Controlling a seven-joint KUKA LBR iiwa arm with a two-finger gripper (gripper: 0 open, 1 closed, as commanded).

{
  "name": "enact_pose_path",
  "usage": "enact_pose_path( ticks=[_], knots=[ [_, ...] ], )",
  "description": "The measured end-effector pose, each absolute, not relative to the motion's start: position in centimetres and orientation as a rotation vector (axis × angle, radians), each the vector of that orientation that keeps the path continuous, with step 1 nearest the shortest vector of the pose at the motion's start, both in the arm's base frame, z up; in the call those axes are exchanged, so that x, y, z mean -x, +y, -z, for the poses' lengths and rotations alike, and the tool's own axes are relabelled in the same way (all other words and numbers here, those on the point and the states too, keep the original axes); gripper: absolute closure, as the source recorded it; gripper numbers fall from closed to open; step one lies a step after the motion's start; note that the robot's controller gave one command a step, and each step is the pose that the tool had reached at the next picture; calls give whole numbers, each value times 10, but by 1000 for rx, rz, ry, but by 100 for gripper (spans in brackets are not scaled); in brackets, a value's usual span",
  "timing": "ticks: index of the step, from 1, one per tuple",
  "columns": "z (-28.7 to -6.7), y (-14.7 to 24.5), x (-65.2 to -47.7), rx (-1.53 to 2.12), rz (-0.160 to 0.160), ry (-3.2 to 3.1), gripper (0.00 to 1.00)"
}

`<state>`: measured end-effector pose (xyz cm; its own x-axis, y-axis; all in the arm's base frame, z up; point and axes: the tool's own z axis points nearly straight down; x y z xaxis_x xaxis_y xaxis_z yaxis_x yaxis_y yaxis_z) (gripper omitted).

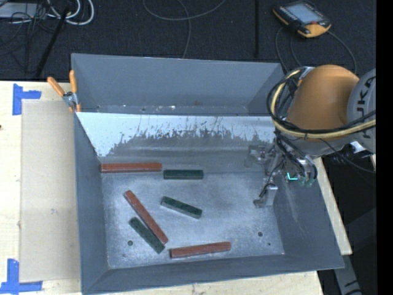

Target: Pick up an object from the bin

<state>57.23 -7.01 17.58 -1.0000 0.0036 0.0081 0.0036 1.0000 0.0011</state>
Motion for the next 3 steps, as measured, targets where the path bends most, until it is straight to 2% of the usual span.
enact_pose_path(
  ticks=[1, 2, 3],
  knots=[
    [-180, -70, -574, 2, 0, -3141, 0],
    [-108, -3, -551, -107, 0, -3143, 0],
    [-114, 18, -507, -65, 2, -3129, 0]
  ],
)
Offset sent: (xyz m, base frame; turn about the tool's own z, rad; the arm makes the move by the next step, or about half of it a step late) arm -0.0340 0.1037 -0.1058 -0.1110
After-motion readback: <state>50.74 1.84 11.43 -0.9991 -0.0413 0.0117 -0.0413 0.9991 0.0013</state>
